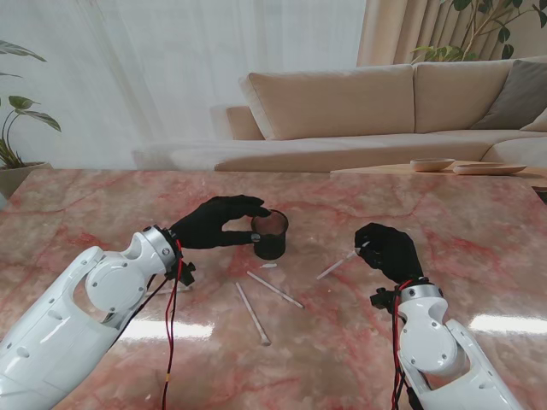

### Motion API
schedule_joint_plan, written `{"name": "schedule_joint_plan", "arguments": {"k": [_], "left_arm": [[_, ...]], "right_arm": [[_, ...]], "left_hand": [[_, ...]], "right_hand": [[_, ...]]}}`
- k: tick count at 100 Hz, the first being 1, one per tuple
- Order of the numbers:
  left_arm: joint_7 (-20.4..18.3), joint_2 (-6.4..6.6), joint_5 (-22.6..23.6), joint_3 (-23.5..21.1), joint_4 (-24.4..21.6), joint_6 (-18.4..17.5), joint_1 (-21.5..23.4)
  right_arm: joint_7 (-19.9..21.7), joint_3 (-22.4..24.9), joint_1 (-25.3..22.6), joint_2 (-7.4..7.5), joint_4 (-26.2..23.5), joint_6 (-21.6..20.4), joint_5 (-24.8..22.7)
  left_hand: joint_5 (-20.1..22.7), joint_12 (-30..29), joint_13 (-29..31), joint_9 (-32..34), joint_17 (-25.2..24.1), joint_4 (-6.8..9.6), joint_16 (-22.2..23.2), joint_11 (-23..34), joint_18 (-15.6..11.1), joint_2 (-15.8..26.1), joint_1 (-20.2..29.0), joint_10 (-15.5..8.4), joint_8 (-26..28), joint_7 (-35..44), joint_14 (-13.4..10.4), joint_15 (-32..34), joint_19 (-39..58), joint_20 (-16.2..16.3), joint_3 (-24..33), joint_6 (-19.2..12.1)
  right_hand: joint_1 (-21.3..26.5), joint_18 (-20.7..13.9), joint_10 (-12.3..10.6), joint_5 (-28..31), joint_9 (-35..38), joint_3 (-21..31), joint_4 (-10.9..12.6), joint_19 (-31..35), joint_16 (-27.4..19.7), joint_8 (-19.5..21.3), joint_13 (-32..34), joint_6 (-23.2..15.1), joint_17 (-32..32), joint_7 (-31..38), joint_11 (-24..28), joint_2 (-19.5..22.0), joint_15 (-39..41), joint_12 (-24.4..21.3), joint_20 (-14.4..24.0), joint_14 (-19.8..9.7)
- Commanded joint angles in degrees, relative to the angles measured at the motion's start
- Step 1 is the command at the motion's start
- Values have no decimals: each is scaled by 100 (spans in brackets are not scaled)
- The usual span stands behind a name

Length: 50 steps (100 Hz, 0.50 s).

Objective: Insert makeup brushes into the holder

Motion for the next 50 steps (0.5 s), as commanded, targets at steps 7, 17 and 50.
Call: {"name": "schedule_joint_plan", "arguments": {"k": [7, 17, 50], "left_arm": [[-8, -22, -35, 97, 80, 61, -33], [6, -28, -36, 176, 104, 68, -70], [79, -63, 16, 580, 205, 172, -306]], "right_arm": [[51, -24, -115, -64, -174, 0, 232], [95, -30, -196, -95, -338, 33, 588], [100, -55, -364, -156, -624, -92, 1223]], "left_hand": [[52, 51, 34, 118, -118, -138, 73, 50, 21, -88, 46, -98, 66, 34, -99, -80, 117, 122, 113, -82], [54, 54, 46, 136, -114, -144, 76, 60, 27, -117, 58, -90, 66, 34, -99, -76, 123, 144, 135, -73], [302, 140, 266, 411, -132, -281, 194, 217, 89, -900, -210, -34, 161, 211, 16, 55, 320, 400, 1086, -45]], "right_hand": [[229, 100, -97, 351, 259, 601, 41, 527, 346, 17, 289, 0, 88, 473, 122, -124, 372, 82, 417, 13], [274, 138, -84, 352, 266, 574, 31, 623, 422, -1, 293, 17, 59, 489, 112, -115, 423, 95, 626, 43], [306, 150, -79, 347, 259, 559, 28, 601, 460, 3, 259, 45, 32, 509, 110, -95, 439, 113, 740, 48]]}}
